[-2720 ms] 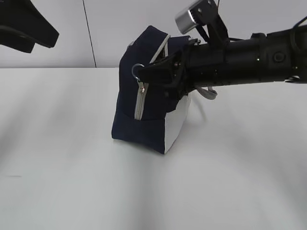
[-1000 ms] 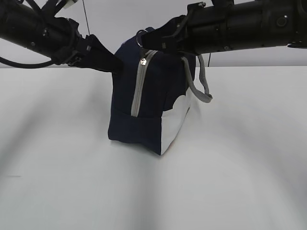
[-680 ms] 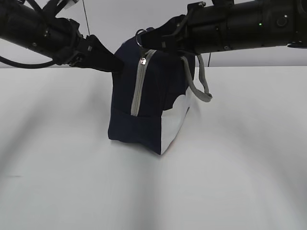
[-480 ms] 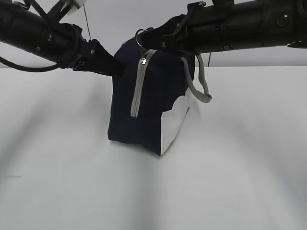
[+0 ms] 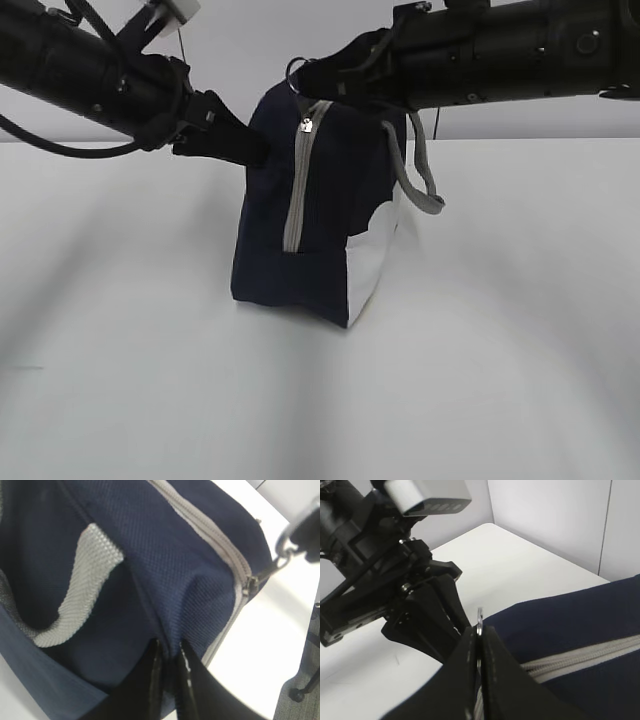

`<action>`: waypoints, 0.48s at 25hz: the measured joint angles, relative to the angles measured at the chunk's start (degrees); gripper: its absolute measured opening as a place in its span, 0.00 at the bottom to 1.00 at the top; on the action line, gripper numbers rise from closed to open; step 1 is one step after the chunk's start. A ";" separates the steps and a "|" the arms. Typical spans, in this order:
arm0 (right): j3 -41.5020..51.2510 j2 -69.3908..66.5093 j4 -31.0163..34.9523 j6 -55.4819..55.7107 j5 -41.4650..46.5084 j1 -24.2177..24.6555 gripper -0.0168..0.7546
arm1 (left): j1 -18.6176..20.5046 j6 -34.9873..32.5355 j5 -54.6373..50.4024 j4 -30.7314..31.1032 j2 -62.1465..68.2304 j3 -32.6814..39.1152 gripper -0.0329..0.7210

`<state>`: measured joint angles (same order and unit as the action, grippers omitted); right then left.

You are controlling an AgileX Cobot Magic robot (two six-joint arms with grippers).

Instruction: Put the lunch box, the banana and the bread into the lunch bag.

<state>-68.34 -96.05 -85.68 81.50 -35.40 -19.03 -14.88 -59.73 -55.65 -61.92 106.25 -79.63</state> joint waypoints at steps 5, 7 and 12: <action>-0.55 0.00 0.98 0.99 0.65 0.00 0.03 | 0.00 0.00 -1.75 0.22 0.00 0.00 0.04; -1.31 0.00 0.98 1.55 1.30 0.00 0.03 | 0.00 0.13 -2.68 0.22 0.00 0.00 0.03; -2.17 0.00 0.98 2.36 3.33 0.00 0.03 | 0.00 1.26 -4.15 0.92 0.00 0.00 0.03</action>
<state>-70.51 -96.05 -84.70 83.87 -32.07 -19.03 -14.88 -58.47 -59.80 -61.01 106.25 -79.63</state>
